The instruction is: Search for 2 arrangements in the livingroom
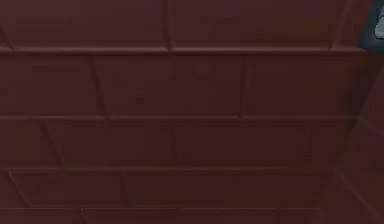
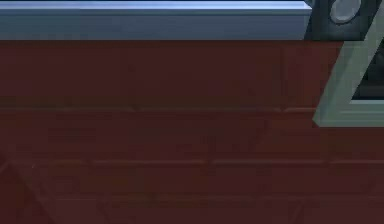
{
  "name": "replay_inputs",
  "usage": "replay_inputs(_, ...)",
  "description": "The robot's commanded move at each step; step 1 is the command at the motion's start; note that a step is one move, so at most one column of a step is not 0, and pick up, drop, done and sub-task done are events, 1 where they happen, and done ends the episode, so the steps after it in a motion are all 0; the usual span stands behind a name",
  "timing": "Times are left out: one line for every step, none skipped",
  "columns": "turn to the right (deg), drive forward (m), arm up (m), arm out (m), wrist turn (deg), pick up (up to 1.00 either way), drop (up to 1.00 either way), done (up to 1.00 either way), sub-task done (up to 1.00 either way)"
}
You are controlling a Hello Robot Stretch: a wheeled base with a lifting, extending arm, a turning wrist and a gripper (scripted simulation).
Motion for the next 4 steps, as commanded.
replay_inputs(-45.0,0.0,0.0,0.0,0.0,0.0,0.0,0.0,0.0)
replay_inputs(-45.0,0.0,0.0,0.0,0.0,0.0,0.0,0.0,0.0)
replay_inputs(-45.0,0.0,0.0,0.0,0.0,0.0,0.0,0.0,0.0)
replay_inputs(-42.0,0.0,0.0,0.0,0.0,0.0,0.0,0.0,0.0)
